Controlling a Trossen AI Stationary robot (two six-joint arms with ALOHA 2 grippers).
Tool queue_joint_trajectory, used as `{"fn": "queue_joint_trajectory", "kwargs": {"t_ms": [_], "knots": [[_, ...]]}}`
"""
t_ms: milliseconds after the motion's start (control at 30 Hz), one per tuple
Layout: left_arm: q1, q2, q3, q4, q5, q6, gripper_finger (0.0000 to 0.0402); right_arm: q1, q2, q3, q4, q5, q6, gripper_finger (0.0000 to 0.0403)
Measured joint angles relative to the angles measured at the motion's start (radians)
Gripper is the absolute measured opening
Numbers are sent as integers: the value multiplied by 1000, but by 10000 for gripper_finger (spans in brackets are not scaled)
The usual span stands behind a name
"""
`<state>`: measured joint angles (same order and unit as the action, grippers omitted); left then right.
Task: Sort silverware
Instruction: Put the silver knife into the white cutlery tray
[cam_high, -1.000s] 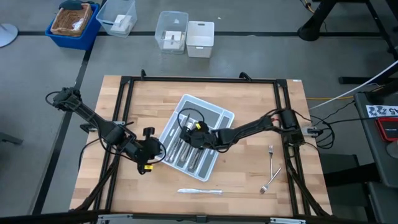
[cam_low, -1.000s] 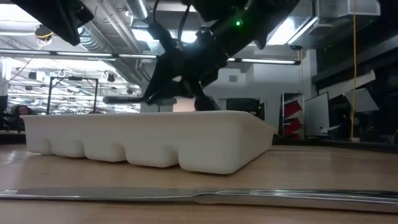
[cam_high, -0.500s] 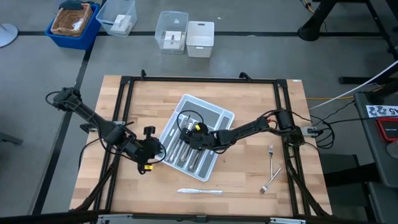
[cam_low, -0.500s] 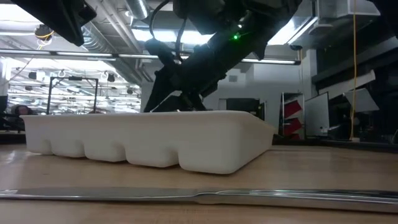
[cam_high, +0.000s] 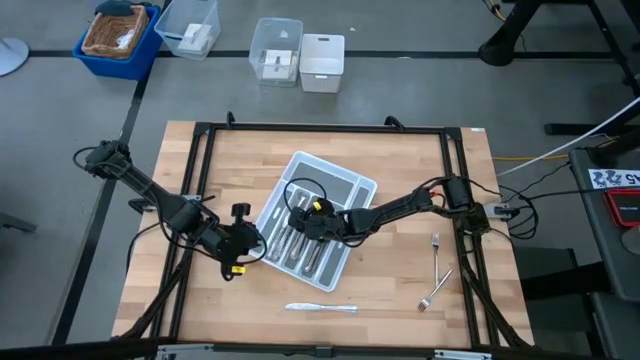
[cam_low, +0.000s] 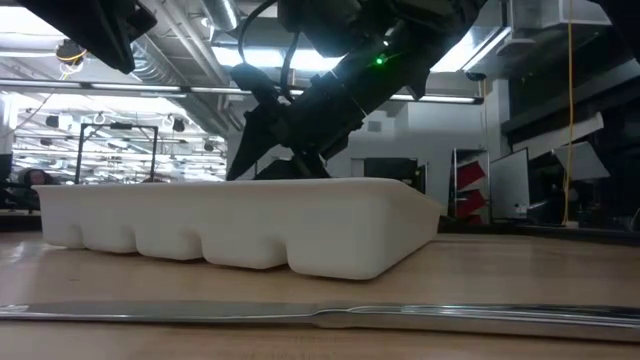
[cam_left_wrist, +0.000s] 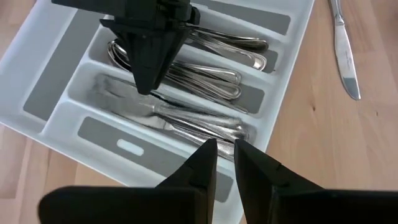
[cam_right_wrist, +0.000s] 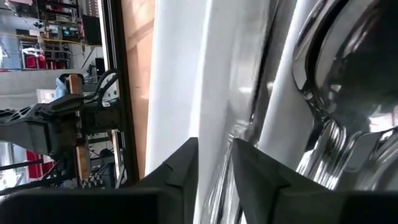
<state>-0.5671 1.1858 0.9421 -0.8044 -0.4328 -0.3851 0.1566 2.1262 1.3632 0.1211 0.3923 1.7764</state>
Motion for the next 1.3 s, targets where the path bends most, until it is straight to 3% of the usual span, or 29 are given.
{"fn": "queue_joint_trajectory", "kwargs": {"t_ms": [133,333,833,1167,1300], "knots": [[0,0,0,0,0,-1,46,0,0,0,0,-9,0,110],[0,0,0,0,0,-7,46,0,0,0,24,-127,-9,104],[0,0,0,0,2,-47,46,1,-1,0,415,-271,-369,95],[-2,0,0,5,2,-111,46,1,-2,111,385,-510,-678,95],[-2,0,0,14,2,-167,46,7,-3,194,291,-624,-760,94]]}}
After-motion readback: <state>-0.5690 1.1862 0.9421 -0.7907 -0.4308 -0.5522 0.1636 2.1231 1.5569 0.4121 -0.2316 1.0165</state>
